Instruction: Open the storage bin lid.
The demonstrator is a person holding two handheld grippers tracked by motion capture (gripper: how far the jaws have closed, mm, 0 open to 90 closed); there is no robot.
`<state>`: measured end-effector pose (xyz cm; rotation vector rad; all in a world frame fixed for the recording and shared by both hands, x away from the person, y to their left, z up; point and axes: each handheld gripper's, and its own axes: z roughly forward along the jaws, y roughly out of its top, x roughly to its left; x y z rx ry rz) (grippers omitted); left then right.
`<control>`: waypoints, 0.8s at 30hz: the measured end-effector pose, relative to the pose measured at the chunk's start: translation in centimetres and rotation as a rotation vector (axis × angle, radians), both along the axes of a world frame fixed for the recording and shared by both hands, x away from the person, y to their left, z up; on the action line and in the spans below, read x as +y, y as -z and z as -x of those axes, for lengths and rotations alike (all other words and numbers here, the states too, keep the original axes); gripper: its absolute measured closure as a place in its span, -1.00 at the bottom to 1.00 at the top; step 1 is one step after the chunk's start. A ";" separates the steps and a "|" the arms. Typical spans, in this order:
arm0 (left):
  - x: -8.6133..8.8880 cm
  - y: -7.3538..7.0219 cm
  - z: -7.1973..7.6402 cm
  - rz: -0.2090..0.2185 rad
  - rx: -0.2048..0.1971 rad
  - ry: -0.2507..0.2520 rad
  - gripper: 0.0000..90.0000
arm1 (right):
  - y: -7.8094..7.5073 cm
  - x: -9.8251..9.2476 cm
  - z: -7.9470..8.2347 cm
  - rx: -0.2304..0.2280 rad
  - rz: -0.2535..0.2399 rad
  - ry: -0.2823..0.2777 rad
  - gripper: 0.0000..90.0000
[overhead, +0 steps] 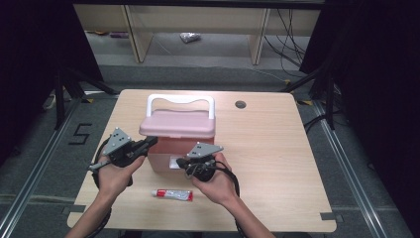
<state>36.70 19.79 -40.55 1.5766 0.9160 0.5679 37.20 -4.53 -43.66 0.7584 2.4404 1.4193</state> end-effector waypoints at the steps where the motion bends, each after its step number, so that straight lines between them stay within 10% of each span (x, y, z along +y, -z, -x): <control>1: 0.0 -0.1 0.1 -0.008 0.006 -0.005 1.00 | 0.1 0.1 0.0 0.004 -0.005 0.001 1.00; 24: -0.5 -1.2 -0.9 0.009 -0.020 -0.021 1.00 | 0.4 0.3 -0.2 0.000 0.022 -0.002 1.00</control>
